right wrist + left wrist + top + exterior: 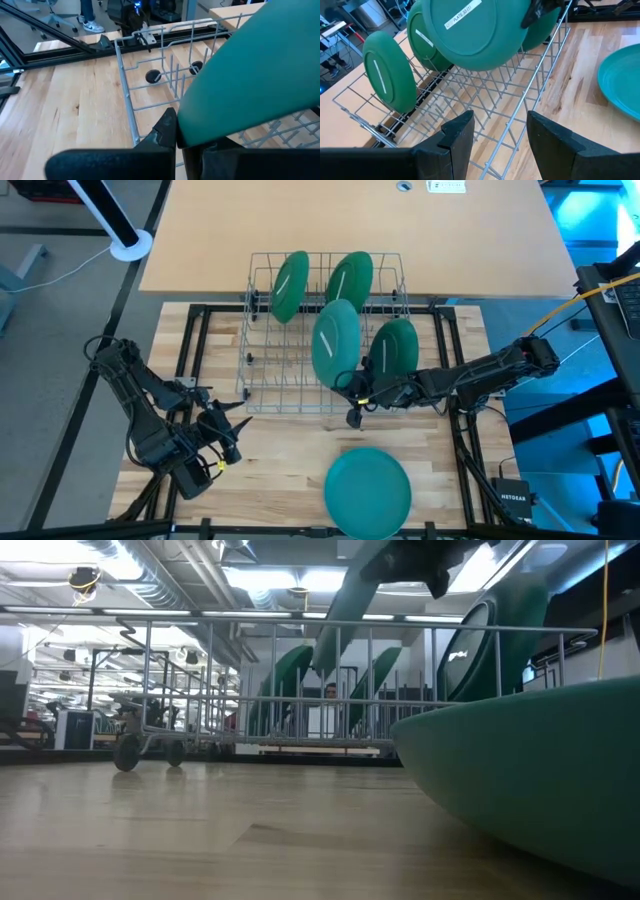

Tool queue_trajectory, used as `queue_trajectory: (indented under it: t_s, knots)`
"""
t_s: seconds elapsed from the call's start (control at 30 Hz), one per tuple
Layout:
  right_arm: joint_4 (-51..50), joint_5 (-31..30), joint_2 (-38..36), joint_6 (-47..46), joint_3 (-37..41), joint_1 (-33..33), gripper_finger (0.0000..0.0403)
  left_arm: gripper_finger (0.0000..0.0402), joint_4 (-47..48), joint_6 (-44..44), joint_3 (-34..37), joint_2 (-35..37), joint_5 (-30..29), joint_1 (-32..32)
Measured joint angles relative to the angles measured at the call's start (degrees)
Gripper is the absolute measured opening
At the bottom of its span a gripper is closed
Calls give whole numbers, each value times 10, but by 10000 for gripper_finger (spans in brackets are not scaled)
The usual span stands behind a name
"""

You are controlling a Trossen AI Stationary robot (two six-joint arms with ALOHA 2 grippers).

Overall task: Sort dishes
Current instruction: Put the top light green plate in the dish rack

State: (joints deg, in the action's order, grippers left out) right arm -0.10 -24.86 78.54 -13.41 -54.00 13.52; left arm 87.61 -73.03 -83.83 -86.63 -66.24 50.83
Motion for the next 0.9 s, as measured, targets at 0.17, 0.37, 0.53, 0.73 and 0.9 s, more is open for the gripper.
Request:
queue_trajectory:
  t_s: [0.17,0.37,0.53,0.73,0.9]
  knots:
    - [-1,0,-11,1,0,0,10,172,0,0,0,0,0,0]
    - [-37,0,-20,-3,-1,0,10,172,0,0,0,0,0,0]
    - [-70,-4,-22,-38,-1,0,10,172,0,0,0,0,0,0]
    - [-69,-10,-22,-56,-1,0,10,172,0,0,0,0,0,0]
    - [-68,-16,-14,-94,-1,0,10,172,0,0,0,0,0,0]
